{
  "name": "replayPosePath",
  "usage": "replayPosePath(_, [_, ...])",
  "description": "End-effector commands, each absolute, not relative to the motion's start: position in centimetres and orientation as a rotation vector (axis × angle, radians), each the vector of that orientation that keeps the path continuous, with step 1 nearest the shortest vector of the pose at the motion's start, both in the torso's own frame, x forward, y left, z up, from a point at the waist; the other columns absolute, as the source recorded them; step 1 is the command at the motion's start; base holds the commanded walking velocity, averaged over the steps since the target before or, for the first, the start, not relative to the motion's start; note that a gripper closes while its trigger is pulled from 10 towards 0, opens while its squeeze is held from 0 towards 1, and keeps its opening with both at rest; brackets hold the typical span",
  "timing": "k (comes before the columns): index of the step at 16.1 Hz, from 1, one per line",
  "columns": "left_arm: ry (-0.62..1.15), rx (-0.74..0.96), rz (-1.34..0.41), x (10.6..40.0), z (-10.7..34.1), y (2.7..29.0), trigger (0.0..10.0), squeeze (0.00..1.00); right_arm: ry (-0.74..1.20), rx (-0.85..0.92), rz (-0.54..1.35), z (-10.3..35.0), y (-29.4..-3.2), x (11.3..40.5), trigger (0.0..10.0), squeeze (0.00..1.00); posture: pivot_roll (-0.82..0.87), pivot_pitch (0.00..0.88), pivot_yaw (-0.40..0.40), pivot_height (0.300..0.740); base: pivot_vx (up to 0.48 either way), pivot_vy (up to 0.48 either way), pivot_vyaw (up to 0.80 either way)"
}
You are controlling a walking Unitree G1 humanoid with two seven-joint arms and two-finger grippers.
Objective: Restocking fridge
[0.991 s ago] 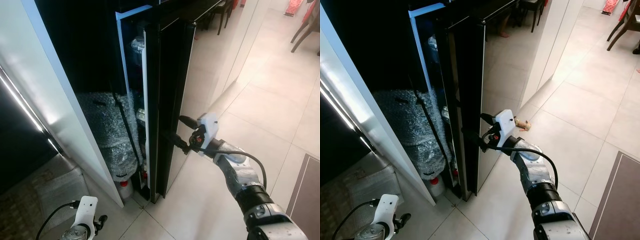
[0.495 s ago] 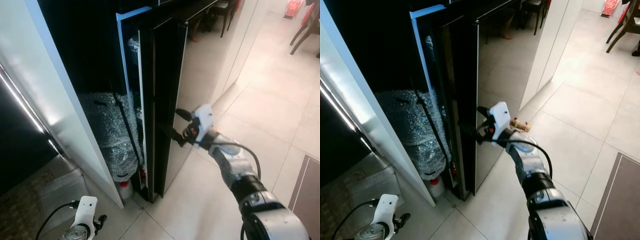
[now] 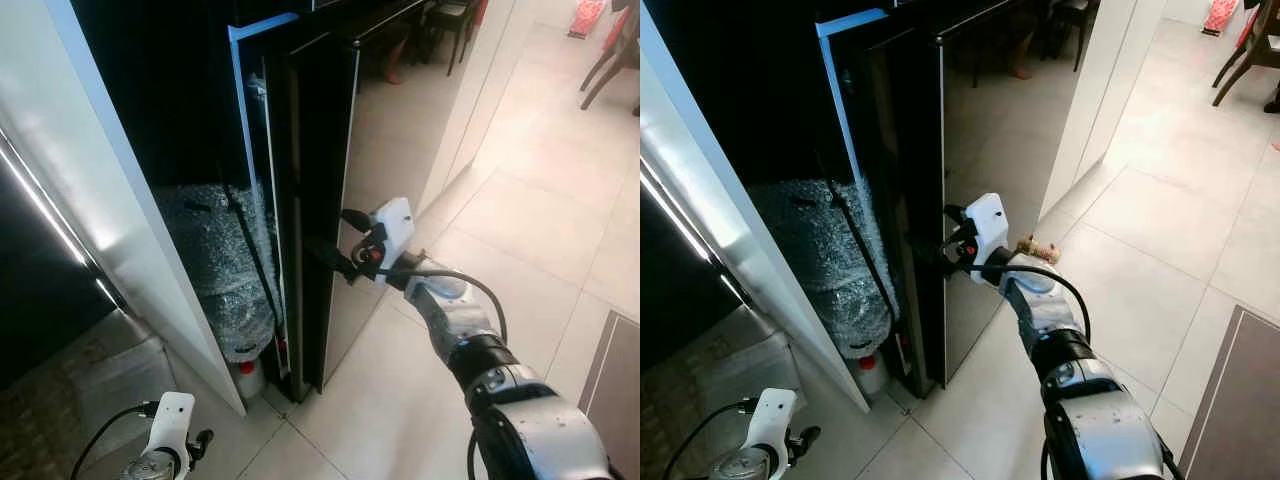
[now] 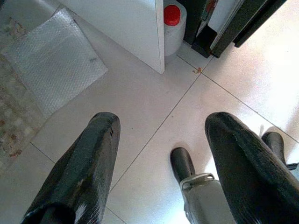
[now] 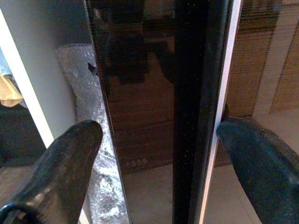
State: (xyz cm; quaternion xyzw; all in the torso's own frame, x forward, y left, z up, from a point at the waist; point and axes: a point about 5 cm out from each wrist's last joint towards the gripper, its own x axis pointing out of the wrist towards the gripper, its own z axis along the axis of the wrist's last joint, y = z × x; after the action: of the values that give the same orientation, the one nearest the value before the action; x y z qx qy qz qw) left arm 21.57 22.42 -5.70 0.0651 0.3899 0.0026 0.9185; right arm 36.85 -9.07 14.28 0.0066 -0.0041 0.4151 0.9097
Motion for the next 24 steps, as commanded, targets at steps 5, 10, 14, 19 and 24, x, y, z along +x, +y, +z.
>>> replayPosePath(5, [0.811, 0.125, 0.015, 21.3, -5.9, 22.3, 10.0, 0.0, -0.048, 0.02, 0.878, 16.3, -6.1, 37.6, 10.0, 0.0, -0.02, 0.034, -0.026, 0.74, 0.0, 0.0, 0.0])
replayPosePath(10, [0.804, 0.116, 0.026, 21.3, -6.0, 22.1, 10.0, 0.0, -0.033, 0.022, 0.918, 16.7, -3.6, 37.5, 10.0, 0.0, 0.01, 0.03, -0.038, 0.74, 0.0, 0.0, 0.0])
replayPosePath(14, [0.802, 0.114, 0.032, 21.3, -6.0, 22.1, 10.0, 0.0, -0.02, 0.046, 0.916, 17.1, -2.7, 37.7, 10.0, 0.0, 0.02, 0.024, -0.042, 0.74, 0.0, 0.0, 0.0])
replayPosePath(19, [0.801, 0.112, 0.037, 21.1, -6.1, 22.0, 10.0, 0.0, -0.01, 0.07, 0.891, 17.4, -2.2, 37.8, 10.0, 0.0, 0.04, 0.023, -0.049, 0.74, 0.0, 0.0, 0.0])
replayPosePath(24, [0.805, 0.111, 0.034, 20.9, -6.2, 21.9, 10.0, 0.0, -0.043, 0.08, 0.799, 15.3, -6.3, 37.6, 10.0, 0.0, 0.01, 0.042, -0.046, 0.74, 0.0, 0.0, 0.0])
